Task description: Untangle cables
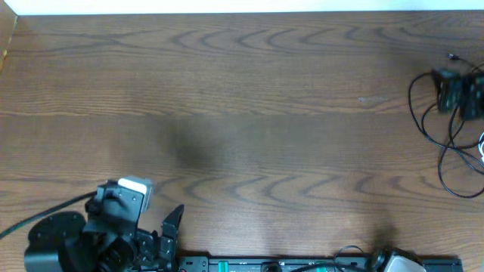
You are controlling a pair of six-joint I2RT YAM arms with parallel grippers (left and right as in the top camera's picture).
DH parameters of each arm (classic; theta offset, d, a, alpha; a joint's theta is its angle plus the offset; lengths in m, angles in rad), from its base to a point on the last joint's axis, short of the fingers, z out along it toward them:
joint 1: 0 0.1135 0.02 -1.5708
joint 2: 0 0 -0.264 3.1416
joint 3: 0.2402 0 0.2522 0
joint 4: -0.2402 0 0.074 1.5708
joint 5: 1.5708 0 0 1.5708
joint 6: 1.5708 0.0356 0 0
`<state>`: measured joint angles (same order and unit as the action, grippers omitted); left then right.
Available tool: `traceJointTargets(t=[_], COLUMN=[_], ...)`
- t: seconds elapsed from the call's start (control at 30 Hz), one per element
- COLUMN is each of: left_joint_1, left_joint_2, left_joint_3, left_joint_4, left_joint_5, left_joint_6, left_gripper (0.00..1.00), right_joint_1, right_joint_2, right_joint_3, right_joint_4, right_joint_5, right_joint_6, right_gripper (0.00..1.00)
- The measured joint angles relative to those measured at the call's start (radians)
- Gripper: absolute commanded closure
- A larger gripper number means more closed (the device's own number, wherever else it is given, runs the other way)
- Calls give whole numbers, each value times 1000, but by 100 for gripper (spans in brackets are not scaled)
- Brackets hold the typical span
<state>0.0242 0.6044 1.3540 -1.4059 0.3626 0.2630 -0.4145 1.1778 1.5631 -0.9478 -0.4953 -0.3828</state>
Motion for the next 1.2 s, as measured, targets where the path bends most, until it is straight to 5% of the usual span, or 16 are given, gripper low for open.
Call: traceJointTargets(t=[0.8,1.03,1.2], left_joint_1=[-113,-126,-126], left_joint_2=[-108,-108,-108], left_joint_3=[2,3,3], left_joint_4=[0,-5,-1], left_joint_5=[-47,-55,-55], left_joint_6=[-26,-30,-35], left_gripper=[2,2,2], right_joint_1=[90,195,236], right_joint_2=[-857,-1032,-1129], right_joint_3=[6,25,64], right_joint_4=[-300,-536,-557], right_joint_5=[-241,-72,166], right_joint_6=[151,172,189], right_gripper=[3,1,1])
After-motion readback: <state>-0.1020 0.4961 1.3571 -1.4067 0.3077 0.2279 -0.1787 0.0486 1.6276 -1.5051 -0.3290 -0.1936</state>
